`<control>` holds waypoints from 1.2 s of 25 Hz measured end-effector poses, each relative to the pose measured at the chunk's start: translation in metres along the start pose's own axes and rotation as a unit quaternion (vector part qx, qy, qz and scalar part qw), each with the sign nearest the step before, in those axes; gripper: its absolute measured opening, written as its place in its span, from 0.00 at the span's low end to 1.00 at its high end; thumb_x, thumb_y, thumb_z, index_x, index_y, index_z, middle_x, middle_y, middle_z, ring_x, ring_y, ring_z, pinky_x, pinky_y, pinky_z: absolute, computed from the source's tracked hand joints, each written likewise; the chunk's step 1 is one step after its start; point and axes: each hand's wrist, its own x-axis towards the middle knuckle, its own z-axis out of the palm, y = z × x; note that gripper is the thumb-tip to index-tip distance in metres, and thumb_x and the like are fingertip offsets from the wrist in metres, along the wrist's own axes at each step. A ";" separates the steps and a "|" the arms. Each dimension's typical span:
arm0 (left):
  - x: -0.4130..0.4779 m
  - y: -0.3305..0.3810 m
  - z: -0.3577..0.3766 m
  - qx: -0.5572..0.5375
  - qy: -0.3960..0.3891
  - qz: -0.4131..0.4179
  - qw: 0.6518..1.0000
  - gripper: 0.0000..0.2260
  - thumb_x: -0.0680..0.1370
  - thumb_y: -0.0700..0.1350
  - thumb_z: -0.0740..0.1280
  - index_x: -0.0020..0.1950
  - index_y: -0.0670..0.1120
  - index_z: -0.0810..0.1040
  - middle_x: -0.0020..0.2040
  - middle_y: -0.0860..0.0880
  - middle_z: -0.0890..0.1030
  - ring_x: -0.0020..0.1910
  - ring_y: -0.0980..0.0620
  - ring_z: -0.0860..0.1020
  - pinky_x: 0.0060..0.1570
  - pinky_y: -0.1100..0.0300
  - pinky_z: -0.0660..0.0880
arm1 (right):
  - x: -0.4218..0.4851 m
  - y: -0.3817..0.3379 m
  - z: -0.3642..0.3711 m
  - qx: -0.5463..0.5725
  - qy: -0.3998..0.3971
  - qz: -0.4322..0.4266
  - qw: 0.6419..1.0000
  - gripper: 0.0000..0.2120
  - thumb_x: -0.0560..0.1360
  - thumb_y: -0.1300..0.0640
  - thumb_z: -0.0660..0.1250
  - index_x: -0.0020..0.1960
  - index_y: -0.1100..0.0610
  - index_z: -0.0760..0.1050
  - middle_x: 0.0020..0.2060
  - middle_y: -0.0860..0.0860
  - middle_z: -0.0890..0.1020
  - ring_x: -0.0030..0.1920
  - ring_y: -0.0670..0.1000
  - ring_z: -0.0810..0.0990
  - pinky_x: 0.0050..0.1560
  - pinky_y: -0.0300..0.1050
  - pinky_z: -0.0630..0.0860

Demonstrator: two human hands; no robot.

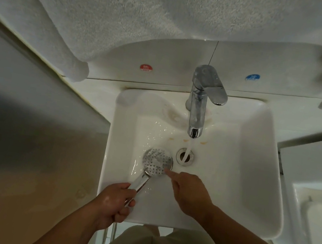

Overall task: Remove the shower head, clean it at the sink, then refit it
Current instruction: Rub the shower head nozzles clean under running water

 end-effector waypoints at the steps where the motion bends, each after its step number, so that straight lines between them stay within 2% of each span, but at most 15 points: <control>1: 0.001 0.000 0.000 -0.011 -0.004 -0.007 1.000 0.04 0.79 0.38 0.62 0.51 0.43 0.75 0.34 0.45 0.73 0.24 0.54 0.61 0.21 0.67 0.55 | 0.001 0.002 -0.002 0.023 0.013 0.007 1.000 0.20 0.84 0.55 0.55 0.75 0.44 0.70 0.38 0.51 0.81 0.34 0.43 0.73 0.40 0.40 0.72; 4: 0.003 -0.001 0.001 -0.040 -0.007 -0.018 0.999 0.03 0.80 0.38 0.63 0.52 0.43 0.75 0.33 0.45 0.74 0.23 0.54 0.61 0.20 0.68 0.56 | -0.004 0.003 -0.005 0.030 0.017 0.008 0.999 0.21 0.84 0.55 0.56 0.76 0.44 0.65 0.39 0.51 0.82 0.36 0.45 0.75 0.42 0.43 0.74; 7: 0.004 -0.003 0.004 -0.050 -0.011 -0.021 0.998 0.04 0.81 0.39 0.63 0.55 0.44 0.74 0.34 0.45 0.74 0.23 0.54 0.61 0.19 0.68 0.56 | -0.009 0.005 -0.007 0.026 0.013 0.010 1.000 0.20 0.85 0.55 0.56 0.76 0.44 0.67 0.38 0.48 0.78 0.35 0.43 0.74 0.41 0.39 0.72; 10: 0.007 -0.003 0.007 -0.071 -0.017 -0.020 0.997 0.04 0.81 0.39 0.63 0.55 0.43 0.75 0.33 0.45 0.74 0.22 0.55 0.60 0.19 0.68 0.56 | -0.017 0.007 -0.009 -0.023 -0.009 0.004 1.000 0.21 0.85 0.55 0.54 0.77 0.44 0.64 0.38 0.49 0.78 0.36 0.45 0.74 0.42 0.41 0.73; 12: 0.007 -0.001 0.010 -0.074 -0.022 -0.022 0.997 0.05 0.81 0.39 0.63 0.56 0.43 0.74 0.34 0.45 0.74 0.22 0.55 0.60 0.19 0.68 0.56 | -0.019 0.013 -0.014 0.008 0.012 0.018 1.000 0.21 0.85 0.55 0.55 0.77 0.44 0.66 0.37 0.49 0.77 0.36 0.45 0.74 0.40 0.39 0.71; 16: 0.011 -0.002 0.009 -0.078 -0.011 -0.025 0.997 0.11 0.81 0.39 0.63 0.63 0.44 0.72 0.34 0.44 0.74 0.22 0.55 0.60 0.18 0.68 0.56 | -0.023 0.018 -0.016 -0.005 0.011 0.014 1.000 0.21 0.85 0.54 0.54 0.77 0.44 0.65 0.38 0.49 0.77 0.37 0.46 0.74 0.41 0.40 0.69; 19: 0.010 -0.001 0.010 -0.083 -0.011 -0.023 0.996 0.11 0.81 0.39 0.63 0.64 0.43 0.71 0.34 0.44 0.74 0.21 0.55 0.60 0.18 0.68 0.56 | -0.025 0.017 -0.013 -0.020 0.002 0.015 1.000 0.21 0.85 0.53 0.54 0.77 0.42 0.64 0.38 0.49 0.76 0.37 0.46 0.73 0.41 0.40 0.68; 22: 0.007 0.000 0.013 -0.083 -0.018 -0.025 0.996 0.10 0.81 0.39 0.63 0.63 0.42 0.73 0.34 0.45 0.74 0.21 0.56 0.60 0.18 0.68 0.56 | -0.023 0.016 -0.011 0.017 0.006 0.002 1.000 0.21 0.85 0.54 0.55 0.77 0.43 0.65 0.37 0.49 0.78 0.36 0.45 0.74 0.41 0.39 0.72; 25: 0.008 0.001 0.014 -0.088 -0.014 -0.024 0.996 0.13 0.81 0.39 0.63 0.65 0.42 0.72 0.34 0.44 0.74 0.21 0.56 0.60 0.18 0.68 0.56 | -0.019 0.015 -0.013 0.005 0.005 0.002 1.000 0.21 0.85 0.53 0.54 0.77 0.43 0.65 0.38 0.49 0.78 0.37 0.45 0.75 0.44 0.42 0.76; 27: 0.009 0.001 0.014 -0.080 -0.012 -0.025 0.996 0.15 0.81 0.40 0.63 0.68 0.42 0.71 0.34 0.44 0.74 0.21 0.55 0.60 0.19 0.67 0.56 | -0.013 0.019 -0.017 0.011 0.018 0.010 1.000 0.21 0.85 0.53 0.55 0.77 0.43 0.66 0.35 0.48 0.76 0.35 0.44 0.73 0.40 0.41 0.73; 30: 0.009 0.000 0.013 -0.075 -0.009 -0.027 0.997 0.16 0.81 0.40 0.63 0.69 0.41 0.70 0.34 0.44 0.75 0.22 0.55 0.61 0.19 0.67 0.57 | -0.015 0.018 -0.019 0.003 -0.005 -0.004 1.000 0.21 0.85 0.54 0.54 0.77 0.44 0.65 0.33 0.45 0.72 0.34 0.42 0.70 0.38 0.37 0.67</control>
